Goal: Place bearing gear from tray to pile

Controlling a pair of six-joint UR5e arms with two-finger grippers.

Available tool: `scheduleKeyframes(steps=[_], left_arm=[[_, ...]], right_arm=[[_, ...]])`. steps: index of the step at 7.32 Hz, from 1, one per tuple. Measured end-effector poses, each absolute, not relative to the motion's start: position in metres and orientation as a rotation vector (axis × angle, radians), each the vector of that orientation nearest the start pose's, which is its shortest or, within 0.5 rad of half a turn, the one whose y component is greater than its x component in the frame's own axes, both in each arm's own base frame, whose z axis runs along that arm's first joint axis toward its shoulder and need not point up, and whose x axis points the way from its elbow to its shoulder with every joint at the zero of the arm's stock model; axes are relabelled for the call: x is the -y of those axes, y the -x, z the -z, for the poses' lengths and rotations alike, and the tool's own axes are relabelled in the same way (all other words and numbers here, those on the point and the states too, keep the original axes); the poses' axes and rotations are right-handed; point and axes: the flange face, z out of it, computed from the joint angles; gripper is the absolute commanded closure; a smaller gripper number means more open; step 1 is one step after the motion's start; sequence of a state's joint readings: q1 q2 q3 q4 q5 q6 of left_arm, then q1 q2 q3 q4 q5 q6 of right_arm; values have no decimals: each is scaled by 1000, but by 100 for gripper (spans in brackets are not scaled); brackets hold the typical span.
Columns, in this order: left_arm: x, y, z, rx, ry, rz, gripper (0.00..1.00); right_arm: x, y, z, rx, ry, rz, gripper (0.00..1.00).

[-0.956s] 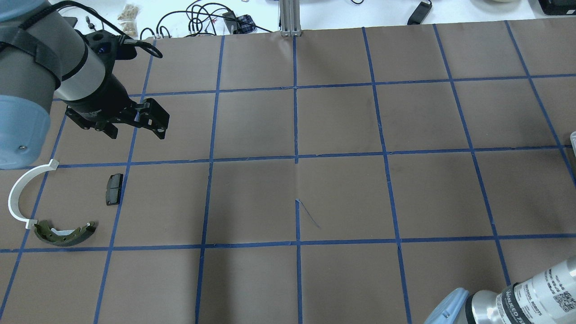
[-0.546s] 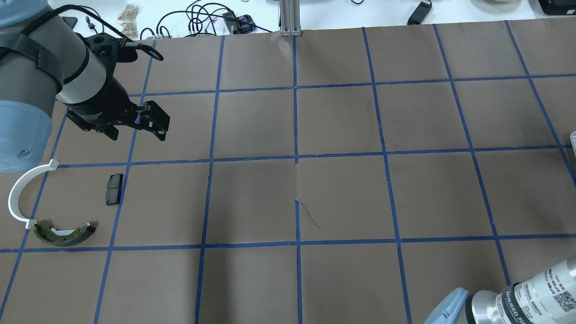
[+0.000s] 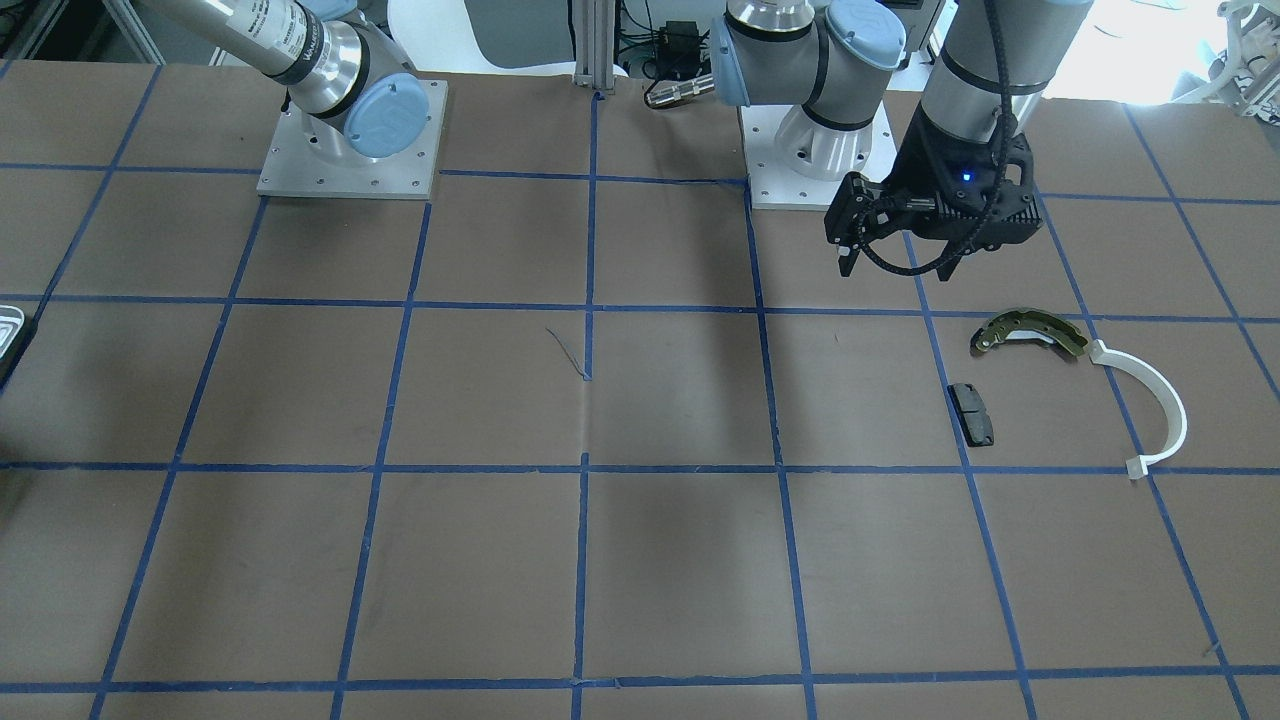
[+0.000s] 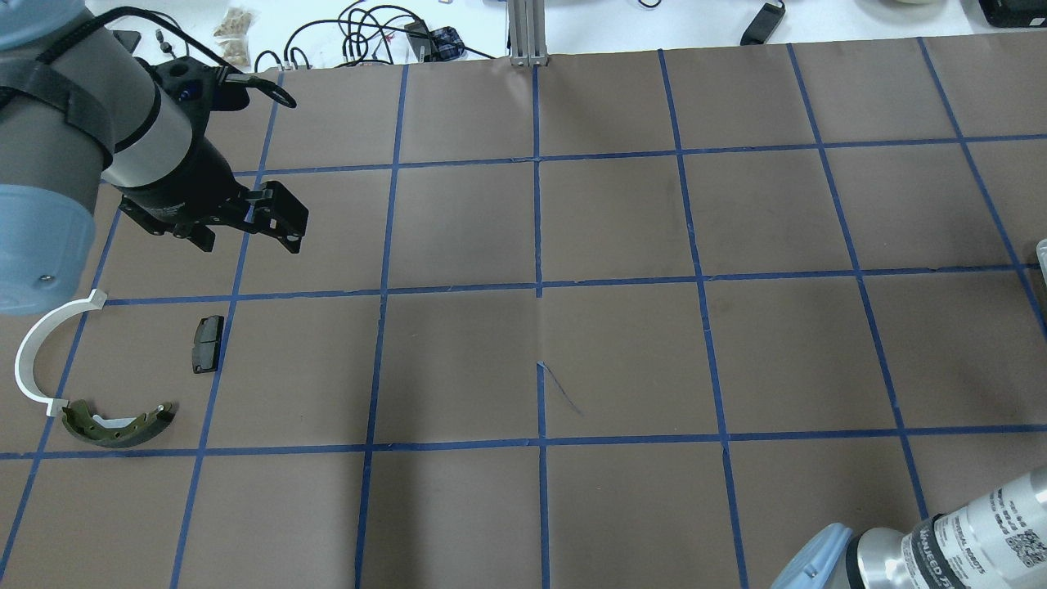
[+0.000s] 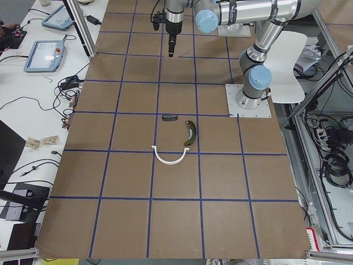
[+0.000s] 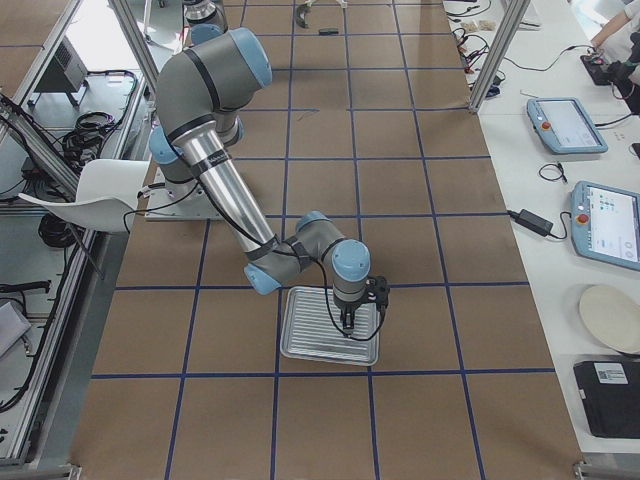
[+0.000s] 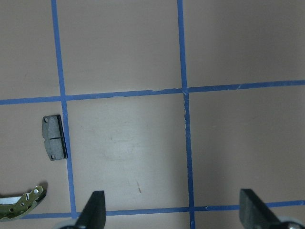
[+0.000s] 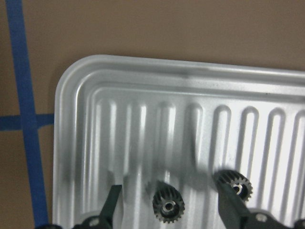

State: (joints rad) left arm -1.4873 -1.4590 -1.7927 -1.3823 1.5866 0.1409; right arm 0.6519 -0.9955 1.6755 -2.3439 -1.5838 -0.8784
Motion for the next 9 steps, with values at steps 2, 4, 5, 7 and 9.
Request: scheduleKeyframes(steps=[2, 4, 5, 7, 9], left_arm=[[460, 94, -450, -3113, -92, 118, 0], [459, 94, -450, -3112, -92, 119, 0], [459, 94, -449, -3113, -92, 115, 0], [459, 94, -450, -3114, -91, 119, 0], [458, 95, -450, -3116, -92, 121, 0]], right_arm=[[496, 432, -182, -3213, -73, 75, 62], [495, 432, -181, -3213, -75, 62, 83], [494, 431, -181, -3206, -74, 48, 87], [493, 430, -185, -3206, -69, 28, 91], [488, 416, -226, -3204, -61, -3, 93]])
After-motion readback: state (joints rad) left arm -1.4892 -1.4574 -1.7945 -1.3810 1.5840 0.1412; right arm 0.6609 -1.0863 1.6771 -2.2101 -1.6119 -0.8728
